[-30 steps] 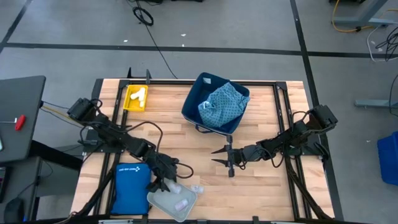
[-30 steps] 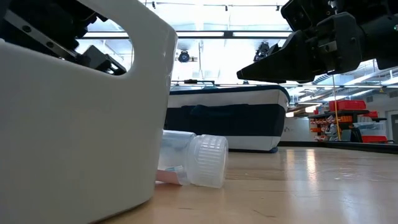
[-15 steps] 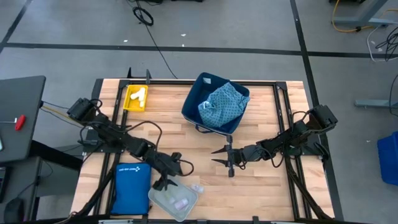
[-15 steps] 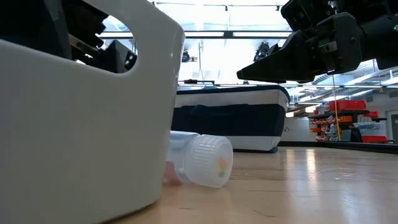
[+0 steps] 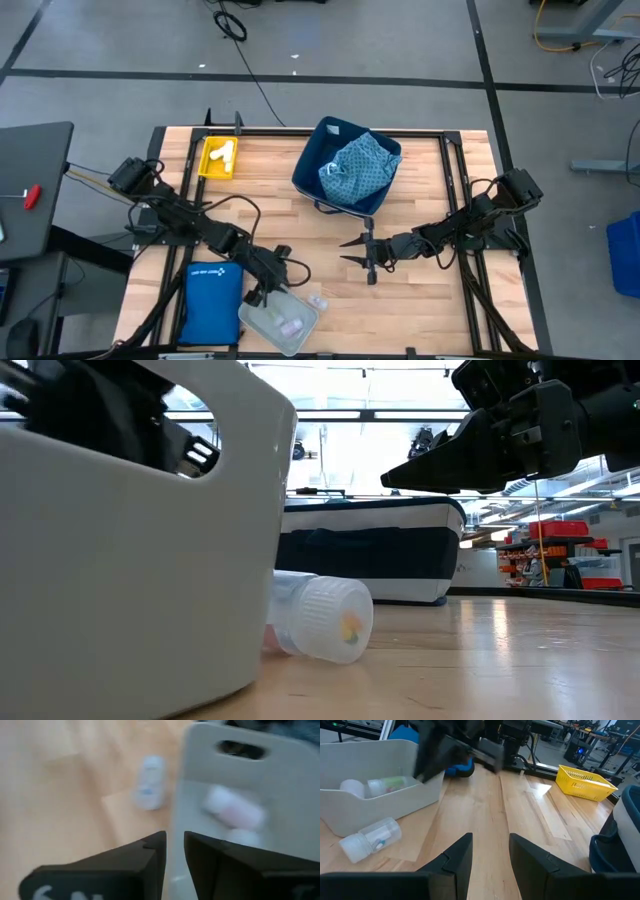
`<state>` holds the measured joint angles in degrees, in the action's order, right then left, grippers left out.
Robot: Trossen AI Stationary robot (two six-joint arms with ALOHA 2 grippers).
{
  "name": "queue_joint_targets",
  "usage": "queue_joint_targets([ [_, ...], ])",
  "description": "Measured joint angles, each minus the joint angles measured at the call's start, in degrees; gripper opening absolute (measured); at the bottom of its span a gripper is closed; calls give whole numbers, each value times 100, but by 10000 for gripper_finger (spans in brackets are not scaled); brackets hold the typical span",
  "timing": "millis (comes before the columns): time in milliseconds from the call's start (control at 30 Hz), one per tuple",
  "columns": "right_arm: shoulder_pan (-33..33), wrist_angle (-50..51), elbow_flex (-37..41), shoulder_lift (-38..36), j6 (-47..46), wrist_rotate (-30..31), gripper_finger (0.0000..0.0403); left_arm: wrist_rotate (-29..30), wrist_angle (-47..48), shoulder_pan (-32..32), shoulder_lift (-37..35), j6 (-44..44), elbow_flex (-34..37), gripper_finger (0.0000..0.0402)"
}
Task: Pick & place medical supplies in basket/bin
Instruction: Move the gray bin
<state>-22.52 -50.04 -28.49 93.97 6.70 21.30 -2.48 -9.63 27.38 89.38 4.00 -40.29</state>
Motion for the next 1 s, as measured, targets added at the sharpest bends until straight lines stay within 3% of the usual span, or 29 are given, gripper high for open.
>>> queue_joint_targets([
  [100, 0, 0, 0, 0, 0, 2, 135, 720, 136, -2, 0, -84, 0, 69],
  [167, 0, 0, 0, 0, 0, 2, 135, 882, 163, -7, 0, -180, 0, 68],
  [433, 0, -1, 0, 0, 2, 2, 135, 504, 104, 146, -23, -483, 0, 8],
  [700, 0, -2, 0, 0, 2, 4, 135, -214, -25, 259, 58, -502, -2, 3],
  [867, 0, -9, 0, 0, 2, 4, 135, -236, 67, 172, 276, -314, -26, 2],
  [1000, 0, -15, 0, 2, 3, 6, 135, 132, 221, 127, 318, -264, -27, 2],
])
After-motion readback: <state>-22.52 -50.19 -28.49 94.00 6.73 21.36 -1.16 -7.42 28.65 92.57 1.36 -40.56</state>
